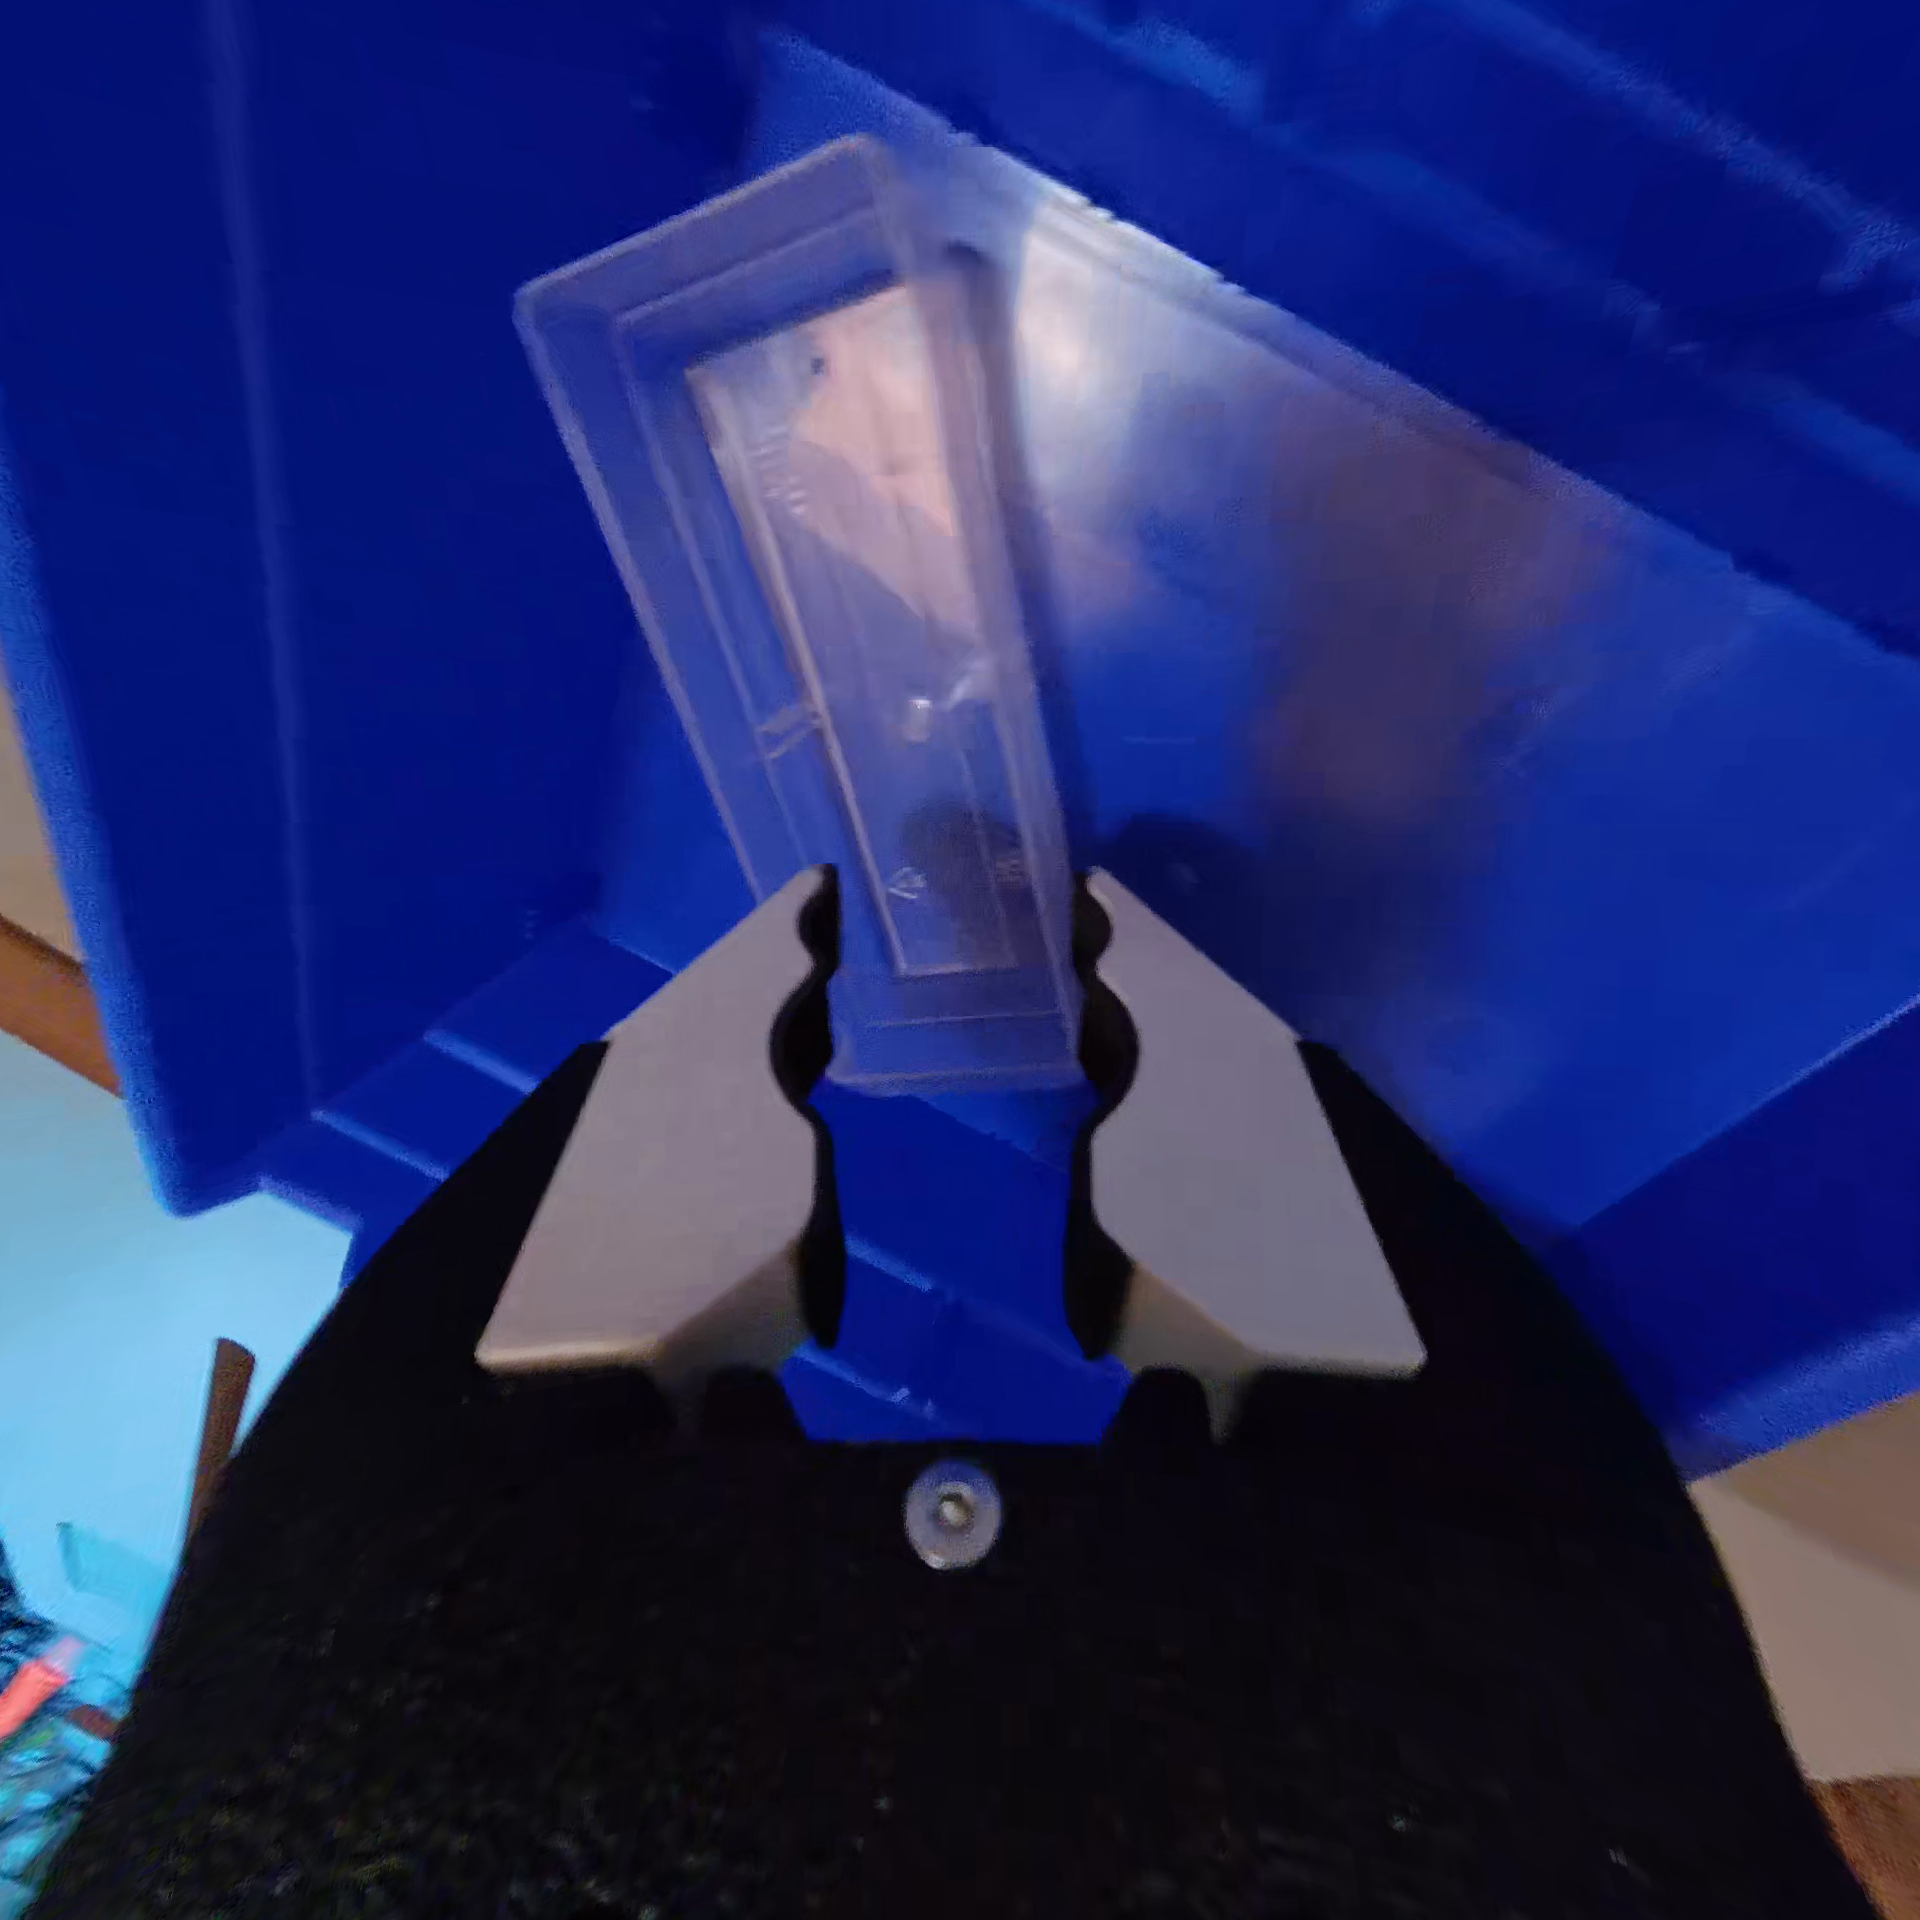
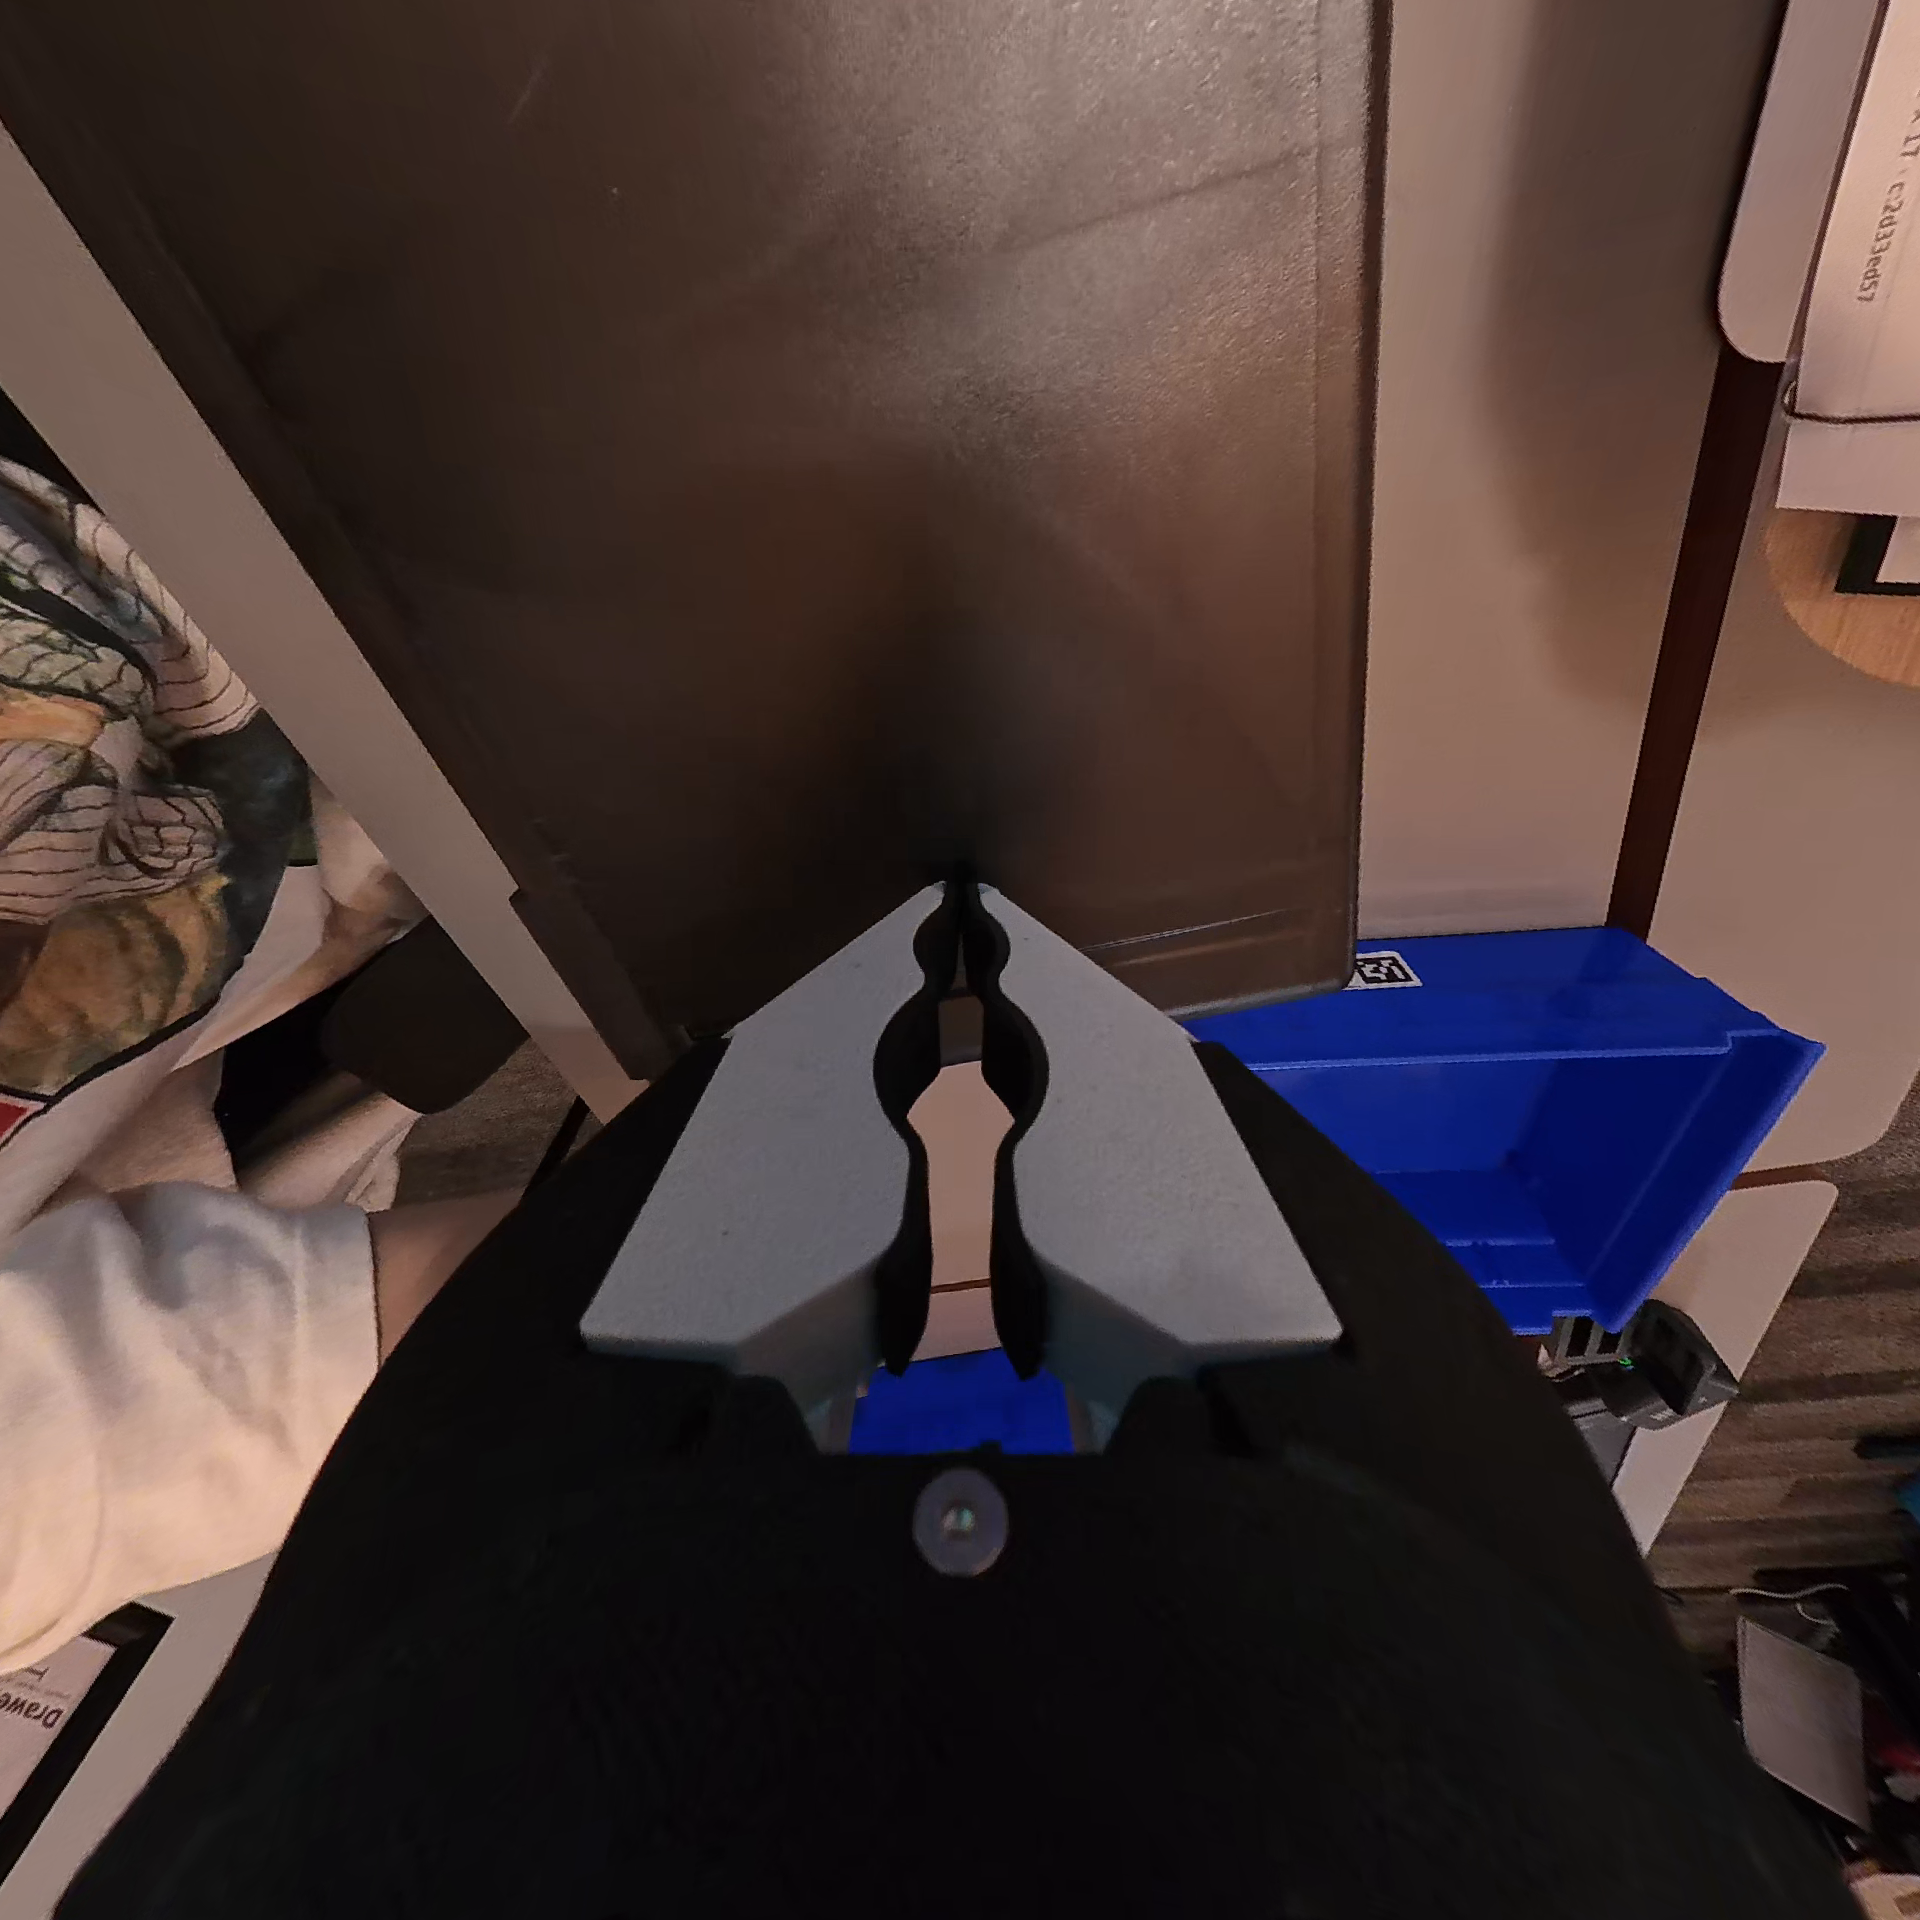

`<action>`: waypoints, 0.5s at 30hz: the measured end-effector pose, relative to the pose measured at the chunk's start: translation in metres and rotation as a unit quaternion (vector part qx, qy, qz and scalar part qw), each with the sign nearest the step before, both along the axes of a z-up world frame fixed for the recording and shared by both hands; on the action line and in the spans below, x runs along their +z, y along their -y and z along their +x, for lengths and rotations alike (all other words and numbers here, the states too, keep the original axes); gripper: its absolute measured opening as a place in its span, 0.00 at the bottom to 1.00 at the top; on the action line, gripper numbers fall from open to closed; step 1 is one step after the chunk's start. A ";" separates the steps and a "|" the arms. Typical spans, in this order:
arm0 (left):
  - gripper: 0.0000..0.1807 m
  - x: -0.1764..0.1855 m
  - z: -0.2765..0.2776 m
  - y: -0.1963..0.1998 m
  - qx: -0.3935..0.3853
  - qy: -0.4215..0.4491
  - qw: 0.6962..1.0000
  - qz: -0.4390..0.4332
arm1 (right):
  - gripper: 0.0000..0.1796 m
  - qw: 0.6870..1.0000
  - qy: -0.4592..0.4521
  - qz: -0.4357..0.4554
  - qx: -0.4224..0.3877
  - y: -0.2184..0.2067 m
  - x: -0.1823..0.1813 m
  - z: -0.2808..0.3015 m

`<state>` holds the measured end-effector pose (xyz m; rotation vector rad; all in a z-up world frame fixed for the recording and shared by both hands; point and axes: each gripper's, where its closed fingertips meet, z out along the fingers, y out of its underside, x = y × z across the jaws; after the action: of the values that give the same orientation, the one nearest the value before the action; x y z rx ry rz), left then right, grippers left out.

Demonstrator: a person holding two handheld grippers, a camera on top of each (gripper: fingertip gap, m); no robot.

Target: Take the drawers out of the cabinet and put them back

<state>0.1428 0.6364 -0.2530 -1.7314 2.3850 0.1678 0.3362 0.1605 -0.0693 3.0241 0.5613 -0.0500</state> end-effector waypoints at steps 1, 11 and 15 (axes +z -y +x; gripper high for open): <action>0.28 0.002 0.001 -0.006 0.018 0.010 1.000 0.002 | 0.00 1.000 0.001 0.000 0.000 0.000 0.000 0.000; 0.44 0.000 -0.007 -0.018 0.084 0.027 0.995 -0.055 | 0.00 1.000 0.007 -0.005 -0.003 0.000 0.000 0.000; 0.48 0.019 0.005 -0.009 0.066 0.077 0.991 -0.085 | 0.00 1.000 0.008 -0.006 -0.002 0.000 0.000 0.000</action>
<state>0.1481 0.6458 -0.2339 -1.9022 2.2326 -0.1492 0.3361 0.1603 -0.0694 3.0115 0.5507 -0.0281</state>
